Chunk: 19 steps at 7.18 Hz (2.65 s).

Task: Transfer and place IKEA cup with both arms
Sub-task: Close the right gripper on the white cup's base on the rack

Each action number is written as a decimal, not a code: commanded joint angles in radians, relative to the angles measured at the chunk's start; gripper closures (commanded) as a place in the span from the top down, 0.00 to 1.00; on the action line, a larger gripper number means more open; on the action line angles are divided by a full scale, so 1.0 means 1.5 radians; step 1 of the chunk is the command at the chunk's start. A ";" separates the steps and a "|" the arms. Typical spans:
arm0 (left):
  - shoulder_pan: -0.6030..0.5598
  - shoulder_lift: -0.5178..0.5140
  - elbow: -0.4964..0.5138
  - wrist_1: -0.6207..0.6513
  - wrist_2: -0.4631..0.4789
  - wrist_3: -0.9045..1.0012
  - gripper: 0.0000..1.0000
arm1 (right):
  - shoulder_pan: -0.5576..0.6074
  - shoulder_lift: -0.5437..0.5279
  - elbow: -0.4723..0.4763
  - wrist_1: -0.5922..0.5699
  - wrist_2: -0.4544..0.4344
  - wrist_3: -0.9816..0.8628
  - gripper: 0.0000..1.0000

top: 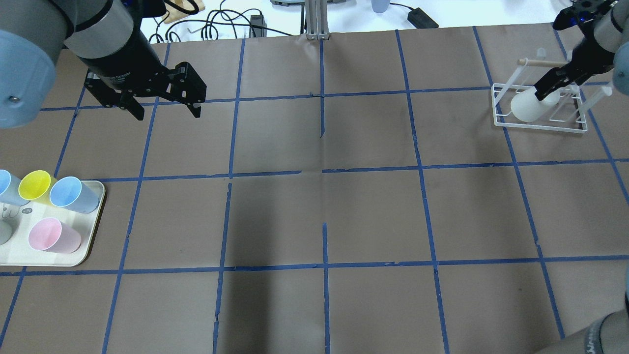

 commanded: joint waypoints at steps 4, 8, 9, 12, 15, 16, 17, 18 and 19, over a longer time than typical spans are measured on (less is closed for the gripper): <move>0.000 -0.002 0.004 0.000 0.000 0.000 1.00 | 0.001 0.033 -0.001 -0.002 0.013 -0.002 1.00; 0.000 -0.003 0.008 0.000 -0.001 -0.002 1.00 | 0.001 0.052 -0.008 -0.013 0.014 -0.003 0.96; 0.000 -0.003 0.007 0.000 -0.001 -0.001 1.00 | 0.001 0.052 -0.008 -0.013 0.015 -0.002 0.96; 0.000 -0.003 0.008 0.000 -0.001 0.000 1.00 | 0.002 0.053 -0.008 -0.020 0.031 0.000 0.91; 0.000 -0.003 0.008 0.000 -0.001 0.000 1.00 | 0.002 0.053 -0.008 -0.020 0.031 -0.002 0.83; 0.000 -0.003 0.008 0.000 -0.001 0.000 1.00 | 0.002 0.053 -0.008 -0.019 0.027 -0.003 0.82; 0.000 -0.003 0.008 0.000 -0.001 0.000 1.00 | 0.002 0.053 -0.008 -0.019 0.024 -0.003 0.82; 0.001 -0.003 0.008 0.000 -0.001 0.000 1.00 | 0.002 0.053 -0.009 -0.019 0.022 -0.003 0.82; 0.001 -0.003 0.008 0.000 -0.001 0.001 1.00 | 0.001 0.053 -0.009 -0.018 0.022 -0.004 0.78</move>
